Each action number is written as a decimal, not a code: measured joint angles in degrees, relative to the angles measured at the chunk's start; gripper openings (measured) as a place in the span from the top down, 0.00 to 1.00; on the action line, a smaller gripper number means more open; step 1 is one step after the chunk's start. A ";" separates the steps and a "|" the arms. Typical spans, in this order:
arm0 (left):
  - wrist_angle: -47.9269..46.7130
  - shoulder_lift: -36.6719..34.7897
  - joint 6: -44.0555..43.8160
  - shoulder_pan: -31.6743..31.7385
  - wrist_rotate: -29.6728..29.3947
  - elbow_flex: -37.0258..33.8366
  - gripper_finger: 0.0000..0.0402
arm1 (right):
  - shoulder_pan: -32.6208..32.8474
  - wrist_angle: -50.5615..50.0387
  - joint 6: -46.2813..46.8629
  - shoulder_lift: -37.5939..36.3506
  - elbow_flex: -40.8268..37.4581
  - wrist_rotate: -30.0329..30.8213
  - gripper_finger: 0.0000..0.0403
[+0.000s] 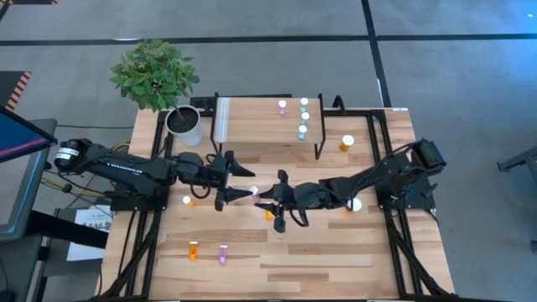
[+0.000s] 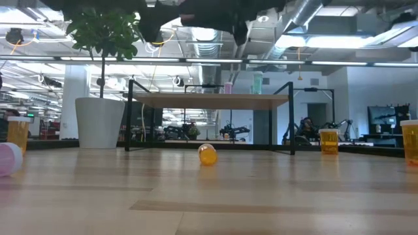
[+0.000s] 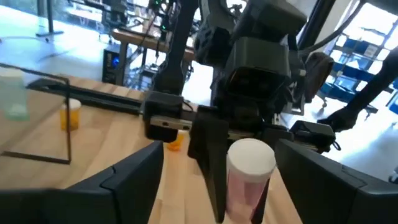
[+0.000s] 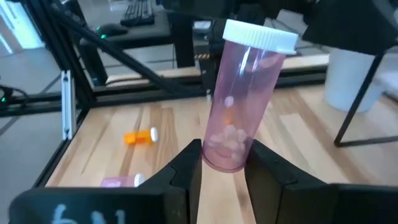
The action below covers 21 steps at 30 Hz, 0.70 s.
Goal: Pick and place medicine bottles onto shelf by color
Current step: Put the right pink pill bottle on the shelf aligned with the other pink pill bottle
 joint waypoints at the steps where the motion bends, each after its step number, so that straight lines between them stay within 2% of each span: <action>1: -0.33 0.14 0.04 0.00 0.01 -0.06 0.26 | -0.09 -0.03 0.10 0.24 0.00 -0.19 0.71; 21: -0.54 0.75 0.51 0.00 1.52 -0.07 0.25 | -0.10 0.96 -0.31 0.17 0.04 -0.19 0.71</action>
